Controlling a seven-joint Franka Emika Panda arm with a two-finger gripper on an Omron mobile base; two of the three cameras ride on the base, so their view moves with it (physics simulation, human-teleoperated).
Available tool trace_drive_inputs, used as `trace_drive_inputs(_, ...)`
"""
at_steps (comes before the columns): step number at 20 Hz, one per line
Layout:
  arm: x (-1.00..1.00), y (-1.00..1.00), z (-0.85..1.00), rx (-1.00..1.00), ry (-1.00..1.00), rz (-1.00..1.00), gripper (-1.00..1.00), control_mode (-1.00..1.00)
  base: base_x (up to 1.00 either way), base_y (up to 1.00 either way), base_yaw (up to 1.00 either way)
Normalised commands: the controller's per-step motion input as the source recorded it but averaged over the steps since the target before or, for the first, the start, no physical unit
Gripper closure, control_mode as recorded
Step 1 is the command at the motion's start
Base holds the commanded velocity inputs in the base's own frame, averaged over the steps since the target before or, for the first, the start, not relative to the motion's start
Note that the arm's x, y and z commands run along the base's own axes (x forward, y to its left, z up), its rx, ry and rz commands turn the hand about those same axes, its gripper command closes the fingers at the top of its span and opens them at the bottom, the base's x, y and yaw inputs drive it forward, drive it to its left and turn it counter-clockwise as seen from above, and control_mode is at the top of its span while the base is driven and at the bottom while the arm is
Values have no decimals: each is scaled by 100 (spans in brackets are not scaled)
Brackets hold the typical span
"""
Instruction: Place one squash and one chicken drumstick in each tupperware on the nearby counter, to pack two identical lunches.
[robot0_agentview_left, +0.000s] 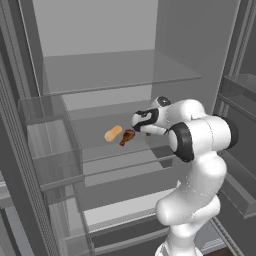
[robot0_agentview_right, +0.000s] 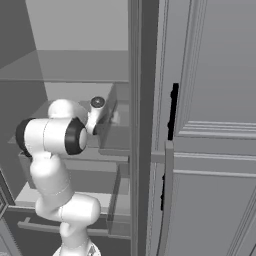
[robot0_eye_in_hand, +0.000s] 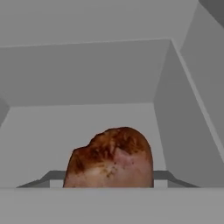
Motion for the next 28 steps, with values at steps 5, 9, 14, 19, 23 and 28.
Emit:
trace_drive_inputs(5, -100, 0, 74, 5, -3, 10, 100, -100, 0, 0, 0)
trace_drive_inputs(9, -97, 0, 100, 4, 1, 3, 100, -100, 0, 0, 0)
trace_drive_inputs(14, -82, 9, 100, -4, 14, 1, 100, -100, 0, 0, 0)
trace_drive_inputs(19, -100, 15, 100, 3, 16, 0, 100, -100, 0, 0, 0)
trace_drive_inputs(23, -100, 9, 89, 8, 10, 0, 100, -100, 0, 0, 0)
trace_drive_inputs(28, -100, 21, 56, 0, 1, 0, 100, -100, 0, 0, 0)
